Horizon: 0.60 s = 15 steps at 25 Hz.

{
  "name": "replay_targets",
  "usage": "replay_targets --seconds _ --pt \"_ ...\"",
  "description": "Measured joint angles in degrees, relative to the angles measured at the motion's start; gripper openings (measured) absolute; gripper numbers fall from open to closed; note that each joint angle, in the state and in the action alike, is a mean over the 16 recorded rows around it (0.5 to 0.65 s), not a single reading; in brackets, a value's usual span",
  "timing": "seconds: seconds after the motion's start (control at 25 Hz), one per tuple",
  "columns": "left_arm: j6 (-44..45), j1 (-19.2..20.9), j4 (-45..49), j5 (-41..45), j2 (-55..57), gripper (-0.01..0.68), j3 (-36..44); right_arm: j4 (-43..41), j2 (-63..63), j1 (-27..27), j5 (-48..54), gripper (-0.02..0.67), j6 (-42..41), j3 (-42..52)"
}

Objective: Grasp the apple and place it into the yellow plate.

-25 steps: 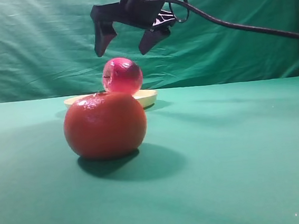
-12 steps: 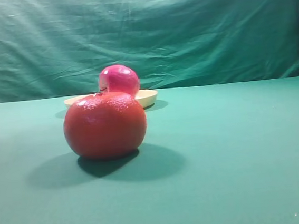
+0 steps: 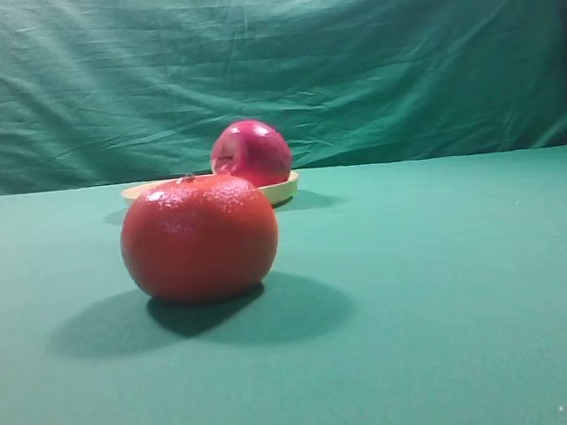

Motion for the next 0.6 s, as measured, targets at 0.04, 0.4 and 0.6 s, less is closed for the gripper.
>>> replay_targets --seconds 0.04,0.4,0.6 --pt "0.0 0.0 0.0 0.0 0.0 0.157 0.0 0.1 -2.2 0.0 -1.3 0.000 0.1 2.7" --pt "0.0 0.0 0.0 0.0 0.0 0.157 0.0 1.2 -24.0 0.0 -12.2 0.000 0.3 28.1" --pt "0.0 0.0 0.0 0.0 0.0 0.157 0.0 1.6 -35.4 0.0 -12.9 0.000 0.7 37.9"
